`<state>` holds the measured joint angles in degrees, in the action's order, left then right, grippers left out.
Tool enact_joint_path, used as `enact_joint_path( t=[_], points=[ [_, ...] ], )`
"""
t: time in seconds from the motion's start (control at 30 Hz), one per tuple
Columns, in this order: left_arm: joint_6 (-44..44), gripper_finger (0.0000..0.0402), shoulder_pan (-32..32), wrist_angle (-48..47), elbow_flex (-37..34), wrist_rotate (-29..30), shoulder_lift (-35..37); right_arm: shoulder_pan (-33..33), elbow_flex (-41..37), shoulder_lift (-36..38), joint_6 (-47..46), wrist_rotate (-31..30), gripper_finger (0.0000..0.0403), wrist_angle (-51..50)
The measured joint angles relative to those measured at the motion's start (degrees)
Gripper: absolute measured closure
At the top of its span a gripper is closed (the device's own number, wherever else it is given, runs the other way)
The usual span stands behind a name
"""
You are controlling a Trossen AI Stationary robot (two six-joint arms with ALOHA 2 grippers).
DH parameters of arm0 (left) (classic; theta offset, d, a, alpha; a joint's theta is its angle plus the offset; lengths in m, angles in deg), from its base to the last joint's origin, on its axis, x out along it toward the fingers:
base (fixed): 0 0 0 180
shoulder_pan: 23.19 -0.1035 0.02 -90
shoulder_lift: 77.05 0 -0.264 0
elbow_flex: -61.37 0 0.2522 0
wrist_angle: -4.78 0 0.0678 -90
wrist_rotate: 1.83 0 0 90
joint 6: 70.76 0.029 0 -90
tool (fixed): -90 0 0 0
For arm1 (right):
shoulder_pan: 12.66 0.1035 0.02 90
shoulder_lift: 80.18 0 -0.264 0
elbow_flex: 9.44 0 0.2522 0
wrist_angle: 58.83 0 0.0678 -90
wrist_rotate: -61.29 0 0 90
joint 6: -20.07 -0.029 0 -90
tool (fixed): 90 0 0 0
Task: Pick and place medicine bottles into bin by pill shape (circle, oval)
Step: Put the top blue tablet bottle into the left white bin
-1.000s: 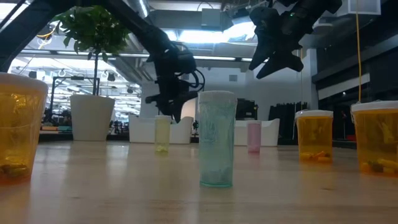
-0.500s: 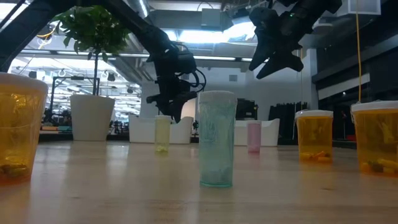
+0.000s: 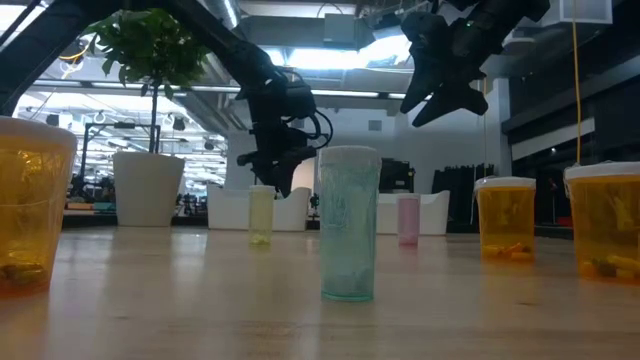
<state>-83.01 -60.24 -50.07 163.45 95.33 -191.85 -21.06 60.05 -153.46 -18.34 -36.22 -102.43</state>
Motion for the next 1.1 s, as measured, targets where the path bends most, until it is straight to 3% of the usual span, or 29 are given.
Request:
enact_joint_path(
  t=[0.33,0.57,1.1],
  points=[
    [-1.1,0.0280,-0.9,-0.7,0.0,3.8,0.5,0.0,0.0,0.0,0.0,0.0,0.0231,0.0],
    [-3.5,0.0281,-4.8,-2.1,-0.1,-2.0,0.5,0.0,0.0,0.0,0.0,0.0,0.0231,0.0],
    [-3.7,0.0282,-8.0,-2.0,-0.1,-1.9,0.5,0.0,0.0,0.0,0.1,0.0,0.0231,0.0]
  ],
)
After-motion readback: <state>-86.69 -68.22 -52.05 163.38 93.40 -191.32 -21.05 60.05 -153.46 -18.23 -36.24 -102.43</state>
